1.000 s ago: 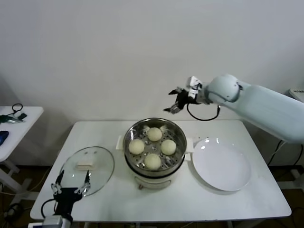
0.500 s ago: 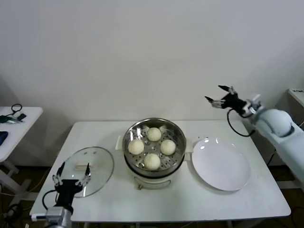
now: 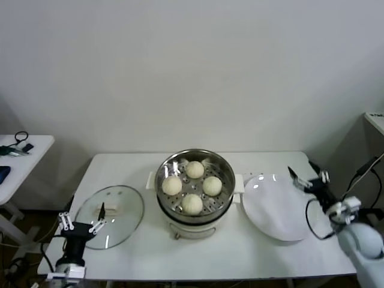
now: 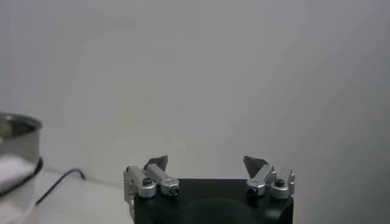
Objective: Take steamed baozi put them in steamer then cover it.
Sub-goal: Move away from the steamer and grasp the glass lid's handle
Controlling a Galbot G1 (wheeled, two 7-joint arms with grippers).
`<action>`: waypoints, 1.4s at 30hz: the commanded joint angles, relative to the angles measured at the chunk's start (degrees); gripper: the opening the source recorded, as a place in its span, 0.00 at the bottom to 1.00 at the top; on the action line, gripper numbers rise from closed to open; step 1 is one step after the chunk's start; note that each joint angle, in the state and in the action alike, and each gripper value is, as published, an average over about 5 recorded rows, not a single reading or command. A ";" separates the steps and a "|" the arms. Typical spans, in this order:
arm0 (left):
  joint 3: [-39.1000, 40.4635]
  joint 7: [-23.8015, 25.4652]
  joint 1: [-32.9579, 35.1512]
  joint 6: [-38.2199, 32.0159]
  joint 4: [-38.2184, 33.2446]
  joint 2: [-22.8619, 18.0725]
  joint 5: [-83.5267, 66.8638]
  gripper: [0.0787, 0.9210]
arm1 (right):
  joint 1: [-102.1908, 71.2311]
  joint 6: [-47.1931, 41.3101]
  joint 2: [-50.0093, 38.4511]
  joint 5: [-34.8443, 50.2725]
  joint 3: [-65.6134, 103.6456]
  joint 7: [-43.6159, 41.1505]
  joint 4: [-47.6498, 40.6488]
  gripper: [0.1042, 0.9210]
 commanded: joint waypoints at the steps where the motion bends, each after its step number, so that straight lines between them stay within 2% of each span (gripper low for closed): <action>1: 0.03 0.02 -0.53 -2.41 0.13 0.53 2.12 0.88 | -14.77 6.49 10.11 -1.44 6.65 0.76 -0.24 0.88; 6: -0.22 -8.09 0.21 -8.72 4.37 4.79 25.87 0.88 | -14.87 7.28 11.75 -2.28 6.50 0.91 -0.10 0.88; 9: 0.23 -11.82 0.09 -6.90 9.15 6.11 36.42 0.88 | -14.89 7.36 12.15 -2.47 6.52 1.06 0.08 0.88; 13: 0.44 -14.16 -0.73 -2.07 15.32 6.52 43.28 0.88 | -14.89 7.43 12.55 -2.72 6.50 1.36 0.12 0.88; 17: 0.43 -14.92 -2.72 2.35 18.86 5.69 46.28 0.88 | -14.81 7.41 13.04 -2.92 6.48 1.70 0.14 0.88; 23: 0.97 -15.02 -5.65 5.23 20.64 4.63 48.77 0.88 | -14.85 7.40 13.47 -3.07 6.62 1.91 0.40 0.88; 42: 4.10 -12.88 -15.52 6.86 29.15 2.32 52.80 0.88 | -15.09 7.81 13.82 -2.99 7.32 2.10 1.03 0.88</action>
